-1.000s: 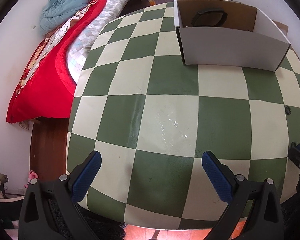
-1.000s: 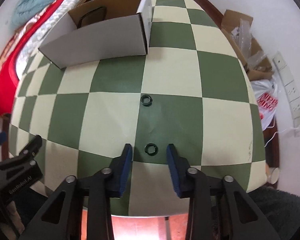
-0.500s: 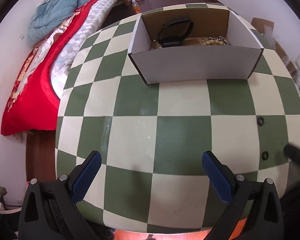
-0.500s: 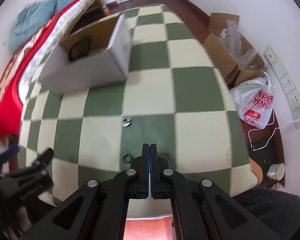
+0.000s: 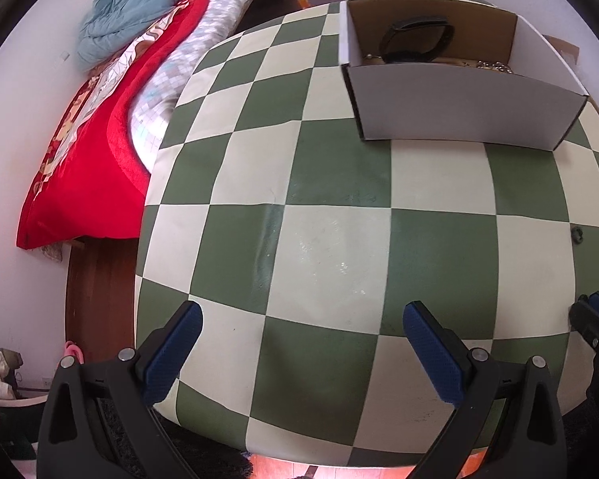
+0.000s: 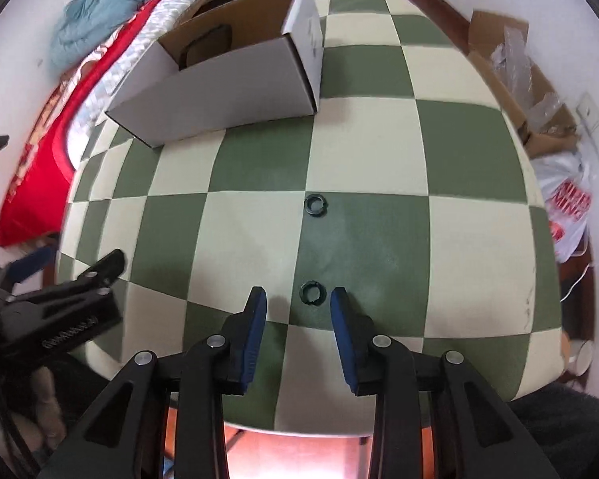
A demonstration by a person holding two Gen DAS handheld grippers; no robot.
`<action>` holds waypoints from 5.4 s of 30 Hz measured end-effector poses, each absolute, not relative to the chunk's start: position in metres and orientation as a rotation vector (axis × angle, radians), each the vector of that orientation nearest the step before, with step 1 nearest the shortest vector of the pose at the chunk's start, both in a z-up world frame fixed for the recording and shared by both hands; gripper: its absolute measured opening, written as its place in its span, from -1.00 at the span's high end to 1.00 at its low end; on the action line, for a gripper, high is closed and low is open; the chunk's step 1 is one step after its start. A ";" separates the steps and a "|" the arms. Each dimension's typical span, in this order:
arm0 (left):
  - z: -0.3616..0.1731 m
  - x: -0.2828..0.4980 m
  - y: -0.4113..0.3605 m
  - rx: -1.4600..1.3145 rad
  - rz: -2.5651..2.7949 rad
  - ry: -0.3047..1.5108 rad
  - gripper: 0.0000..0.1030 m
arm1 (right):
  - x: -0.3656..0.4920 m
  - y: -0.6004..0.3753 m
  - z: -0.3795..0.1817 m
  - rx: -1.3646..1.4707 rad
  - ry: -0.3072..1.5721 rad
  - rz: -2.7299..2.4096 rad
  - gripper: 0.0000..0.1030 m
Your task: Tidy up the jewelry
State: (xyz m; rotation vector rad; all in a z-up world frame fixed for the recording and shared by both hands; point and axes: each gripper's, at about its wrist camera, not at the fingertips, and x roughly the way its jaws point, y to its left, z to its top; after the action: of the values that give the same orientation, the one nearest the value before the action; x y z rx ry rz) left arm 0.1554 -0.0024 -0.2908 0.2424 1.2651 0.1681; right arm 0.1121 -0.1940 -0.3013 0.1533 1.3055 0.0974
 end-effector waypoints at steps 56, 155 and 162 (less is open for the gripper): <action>-0.282 0.181 -0.144 0.138 -0.319 1.281 0.81 | 0.119 -0.321 -0.266 0.350 1.173 -0.167 0.75; 0.013 0.095 0.040 -0.058 0.040 0.903 -0.99 | 0.056 -0.165 0.054 0.008 0.920 -0.071 -1.00; 0.019 0.109 0.035 -0.035 0.043 0.885 -1.00 | 0.072 -0.165 0.058 -0.021 0.915 -0.091 -1.00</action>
State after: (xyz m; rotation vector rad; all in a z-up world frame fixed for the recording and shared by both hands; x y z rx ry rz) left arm 0.1090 0.0345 0.0190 -0.0353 0.8852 0.0426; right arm 0.0723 -0.1648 0.0582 -0.0209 0.9155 -0.0910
